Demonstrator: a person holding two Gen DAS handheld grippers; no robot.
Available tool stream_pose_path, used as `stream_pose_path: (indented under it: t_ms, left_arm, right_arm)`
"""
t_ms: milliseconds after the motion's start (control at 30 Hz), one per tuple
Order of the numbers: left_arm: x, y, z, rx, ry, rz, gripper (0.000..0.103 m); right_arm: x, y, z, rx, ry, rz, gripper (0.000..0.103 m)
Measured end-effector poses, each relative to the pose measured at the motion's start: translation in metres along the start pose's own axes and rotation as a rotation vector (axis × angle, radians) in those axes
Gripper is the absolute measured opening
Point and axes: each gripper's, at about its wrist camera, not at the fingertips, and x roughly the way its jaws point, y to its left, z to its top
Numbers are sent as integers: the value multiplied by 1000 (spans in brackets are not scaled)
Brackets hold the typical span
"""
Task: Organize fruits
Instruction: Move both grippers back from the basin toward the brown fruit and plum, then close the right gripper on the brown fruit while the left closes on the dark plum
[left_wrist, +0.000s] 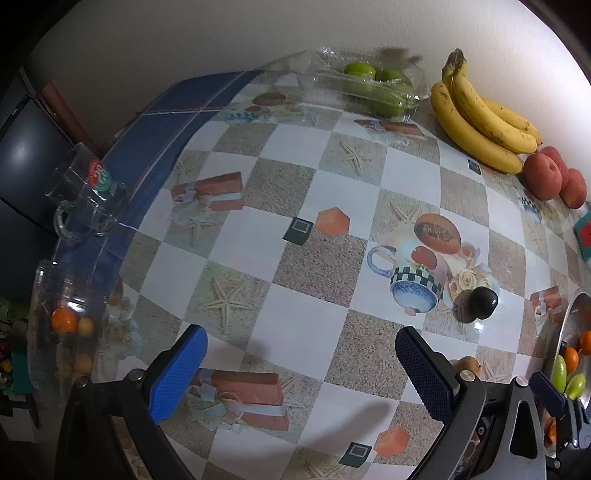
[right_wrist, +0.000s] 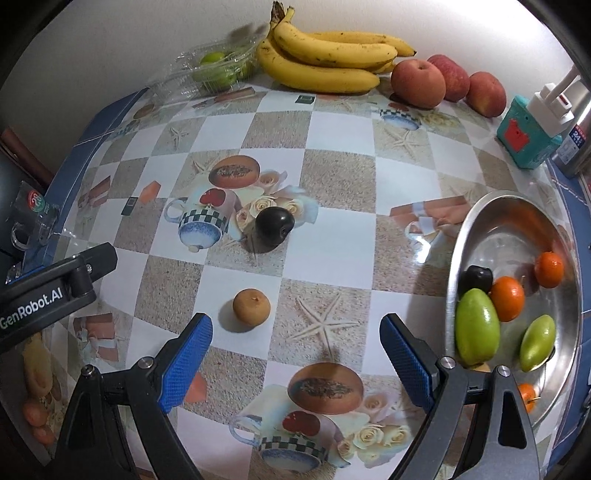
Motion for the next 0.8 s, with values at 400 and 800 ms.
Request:
stream_pose_path:
  t_ms: [400, 800]
  left_arm:
    - [14, -2, 2, 0, 32, -24, 103]
    - [22, -1, 2, -5, 52, -45, 103]
  right_arm:
    - [15, 4, 8, 26, -14, 23, 81]
    - [26, 21, 7, -17, 3, 32, 42]
